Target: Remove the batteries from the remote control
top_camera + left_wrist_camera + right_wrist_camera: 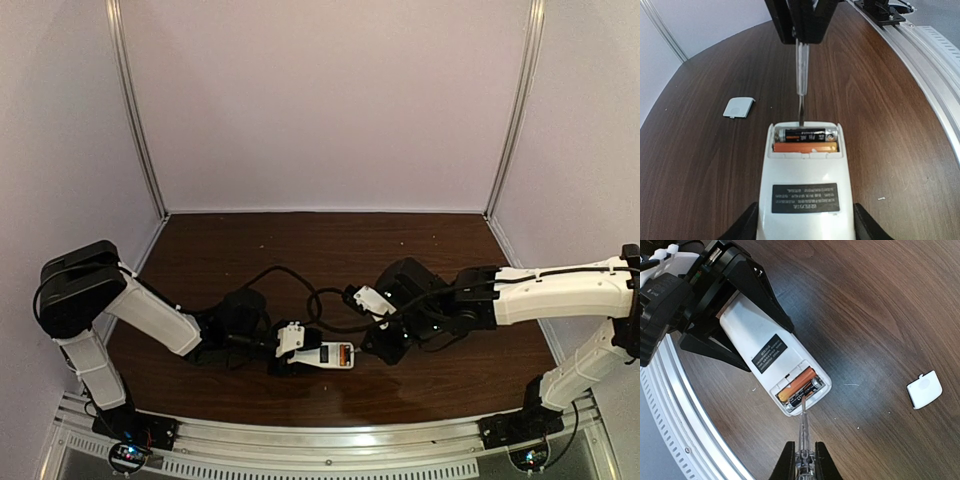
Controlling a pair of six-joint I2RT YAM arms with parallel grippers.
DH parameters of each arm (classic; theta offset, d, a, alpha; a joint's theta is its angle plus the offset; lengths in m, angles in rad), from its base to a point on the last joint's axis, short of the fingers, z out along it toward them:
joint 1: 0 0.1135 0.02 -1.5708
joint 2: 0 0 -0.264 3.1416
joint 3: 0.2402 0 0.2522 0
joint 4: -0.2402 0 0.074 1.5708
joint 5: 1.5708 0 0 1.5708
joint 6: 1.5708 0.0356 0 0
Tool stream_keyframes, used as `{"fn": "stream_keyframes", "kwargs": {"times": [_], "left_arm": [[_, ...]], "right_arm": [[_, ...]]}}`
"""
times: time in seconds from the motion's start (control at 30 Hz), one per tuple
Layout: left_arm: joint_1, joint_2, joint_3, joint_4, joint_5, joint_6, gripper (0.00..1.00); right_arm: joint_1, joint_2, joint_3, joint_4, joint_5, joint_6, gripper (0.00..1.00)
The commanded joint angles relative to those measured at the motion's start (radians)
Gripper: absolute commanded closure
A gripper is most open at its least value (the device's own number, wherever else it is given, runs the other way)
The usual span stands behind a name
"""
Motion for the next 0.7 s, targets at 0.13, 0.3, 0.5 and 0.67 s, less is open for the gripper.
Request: {"fn": "stream_keyframes", "kwargs": {"times": [0.13, 0.3, 0.5, 0.67], "left_arm": [[-0.003, -0.011, 0.006, 0.022, 0.025, 0.003, 1.00], [-0.004, -0.014, 0.004, 0.021, 0.027, 0.003, 1.00], [-0.003, -0.014, 0.004, 0.021, 0.034, 0.003, 1.00], [-0.004, -0.015, 0.004, 0.021, 0.039, 0.003, 1.00]], "right_arm": [[0.005, 0.016, 0.005, 0.003, 0.030, -0.003, 1.00], [0.007, 0.020, 0.002, -0.003, 0.034, 0.000, 1.00], [0.008, 0.032, 0.007, -0.023, 0.038, -0.003, 1.00], [0.013, 0.041, 0.011, -0.028, 0.034, -0.012, 1.00]]}}
